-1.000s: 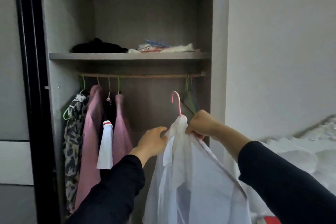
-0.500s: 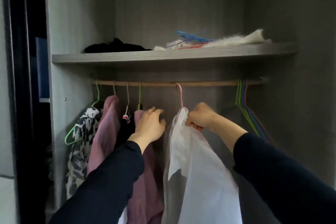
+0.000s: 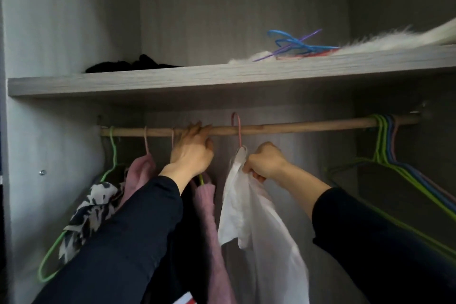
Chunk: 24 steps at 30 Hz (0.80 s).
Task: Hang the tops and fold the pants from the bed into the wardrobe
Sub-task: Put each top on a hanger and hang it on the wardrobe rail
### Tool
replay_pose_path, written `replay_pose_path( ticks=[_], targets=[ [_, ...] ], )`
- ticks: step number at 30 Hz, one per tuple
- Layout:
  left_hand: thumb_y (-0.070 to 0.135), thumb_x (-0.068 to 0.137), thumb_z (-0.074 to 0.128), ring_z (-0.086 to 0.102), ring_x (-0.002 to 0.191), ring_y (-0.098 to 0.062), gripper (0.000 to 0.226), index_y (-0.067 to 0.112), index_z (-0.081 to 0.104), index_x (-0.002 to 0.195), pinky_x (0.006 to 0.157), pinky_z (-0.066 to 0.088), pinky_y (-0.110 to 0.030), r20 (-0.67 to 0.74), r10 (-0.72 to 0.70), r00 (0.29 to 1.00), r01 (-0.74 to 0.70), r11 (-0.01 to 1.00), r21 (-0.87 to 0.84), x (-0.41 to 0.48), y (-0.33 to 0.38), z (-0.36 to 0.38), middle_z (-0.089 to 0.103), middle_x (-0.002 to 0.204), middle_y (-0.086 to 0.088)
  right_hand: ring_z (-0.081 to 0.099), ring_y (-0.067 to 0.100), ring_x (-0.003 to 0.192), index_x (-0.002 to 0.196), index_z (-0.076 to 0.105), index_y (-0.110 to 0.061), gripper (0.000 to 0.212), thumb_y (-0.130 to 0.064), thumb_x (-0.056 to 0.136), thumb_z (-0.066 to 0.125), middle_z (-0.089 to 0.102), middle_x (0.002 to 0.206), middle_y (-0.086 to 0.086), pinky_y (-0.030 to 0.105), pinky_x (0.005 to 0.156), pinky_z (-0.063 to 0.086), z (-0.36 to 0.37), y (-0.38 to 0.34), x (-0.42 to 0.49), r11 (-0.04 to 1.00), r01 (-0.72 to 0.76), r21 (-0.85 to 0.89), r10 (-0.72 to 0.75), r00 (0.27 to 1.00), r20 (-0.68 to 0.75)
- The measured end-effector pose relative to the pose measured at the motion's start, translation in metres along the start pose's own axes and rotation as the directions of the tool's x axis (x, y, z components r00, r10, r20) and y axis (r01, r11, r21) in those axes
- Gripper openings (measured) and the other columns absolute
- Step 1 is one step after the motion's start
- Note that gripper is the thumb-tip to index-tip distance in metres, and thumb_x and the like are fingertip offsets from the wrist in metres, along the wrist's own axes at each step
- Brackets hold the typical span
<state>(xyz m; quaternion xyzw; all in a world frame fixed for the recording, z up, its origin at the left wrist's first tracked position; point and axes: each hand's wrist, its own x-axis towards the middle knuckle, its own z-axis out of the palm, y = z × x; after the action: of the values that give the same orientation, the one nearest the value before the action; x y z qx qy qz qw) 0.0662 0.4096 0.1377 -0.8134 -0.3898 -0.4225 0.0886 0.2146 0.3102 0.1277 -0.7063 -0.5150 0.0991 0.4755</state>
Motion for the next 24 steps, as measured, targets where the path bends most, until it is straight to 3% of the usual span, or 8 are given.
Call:
replay_pose_path(
  ticks=[6, 10, 14, 16, 20, 24],
  targets=[
    [0.021, 0.096, 0.042, 0.025, 0.141, -0.024, 0.051, 0.023, 0.032, 0.147, 0.118, 0.016, -0.042, -0.043, 0.081, 0.996, -0.08, 0.997, 0.014, 0.003, -0.013, 0.011, 0.033, 0.151, 0.001, 0.051, 0.012, 0.03, 0.092, 0.064, 0.013, 0.019, 0.002, 0.077, 0.062, 0.058, 0.056, 0.013, 0.02, 0.037, 0.042, 0.036, 0.013, 0.005, 0.999, -0.043, 0.016, 0.043, 0.999, 0.013],
    [0.021, 0.095, 0.043, 0.031, 0.137, -0.026, 0.048, 0.021, 0.038, 0.143, 0.116, 0.016, -0.048, -0.087, 0.089, 0.992, -0.089, 0.996, -0.005, 0.005, -0.013, 0.015, 0.039, 0.147, -0.001, 0.052, 0.012, 0.034, 0.085, 0.065, 0.01, 0.012, 0.0, 0.079, 0.062, 0.058, 0.056, 0.012, 0.02, 0.038, 0.043, 0.037, 0.014, 0.007, 1.0, -0.023, -0.019, 0.023, 0.999, 0.034],
    [0.02, 0.097, 0.042, 0.029, 0.137, -0.024, 0.047, 0.02, 0.039, 0.143, 0.112, 0.007, -0.031, -0.101, 0.053, 0.993, -0.058, 0.997, -0.047, 0.005, -0.007, 0.012, 0.038, 0.147, -0.002, 0.053, 0.013, 0.037, 0.073, 0.064, 0.004, 0.01, -0.003, 0.08, 0.064, 0.058, 0.054, 0.01, 0.021, 0.041, 0.046, 0.037, 0.011, 0.006, 0.998, 0.028, -0.048, -0.025, 0.998, 0.061],
    [0.021, 0.097, 0.041, 0.029, 0.137, -0.025, 0.046, 0.02, 0.039, 0.143, 0.11, 0.008, -0.03, -0.089, 0.023, 0.996, -0.029, 0.997, -0.067, 0.005, -0.002, 0.008, 0.038, 0.147, -0.003, 0.053, 0.014, 0.037, 0.073, 0.066, 0.005, 0.015, -0.006, 0.083, 0.065, 0.059, 0.054, 0.011, 0.021, 0.041, 0.047, 0.035, 0.014, 0.005, 0.999, 0.042, -0.033, -0.04, 0.997, 0.07],
    [0.024, 0.098, 0.038, 0.031, 0.134, -0.028, 0.044, 0.016, 0.042, 0.141, 0.113, 0.022, -0.04, -0.106, 0.031, 0.994, -0.039, 0.996, -0.075, 0.01, 0.025, 0.009, 0.041, 0.143, -0.01, 0.062, 0.019, 0.054, 0.085, 0.071, 0.001, 0.019, -0.018, 0.086, 0.067, 0.067, 0.073, 0.013, 0.024, 0.047, 0.05, 0.012, 0.029, 0.003, 0.997, 0.08, 0.016, -0.079, 0.995, -0.063],
    [0.027, 0.098, 0.037, 0.03, 0.136, -0.027, 0.046, 0.018, 0.04, 0.143, 0.115, 0.019, -0.045, -0.027, 0.11, 0.994, -0.112, 0.988, -0.102, 0.018, 0.077, 0.023, 0.039, 0.145, -0.009, 0.067, 0.027, 0.087, 0.089, 0.073, -0.012, 0.019, -0.029, 0.086, 0.065, 0.071, 0.093, 0.009, 0.032, 0.072, 0.054, -0.032, 0.056, -0.004, 0.934, 0.056, -0.352, -0.138, 0.967, -0.213]
  ],
)
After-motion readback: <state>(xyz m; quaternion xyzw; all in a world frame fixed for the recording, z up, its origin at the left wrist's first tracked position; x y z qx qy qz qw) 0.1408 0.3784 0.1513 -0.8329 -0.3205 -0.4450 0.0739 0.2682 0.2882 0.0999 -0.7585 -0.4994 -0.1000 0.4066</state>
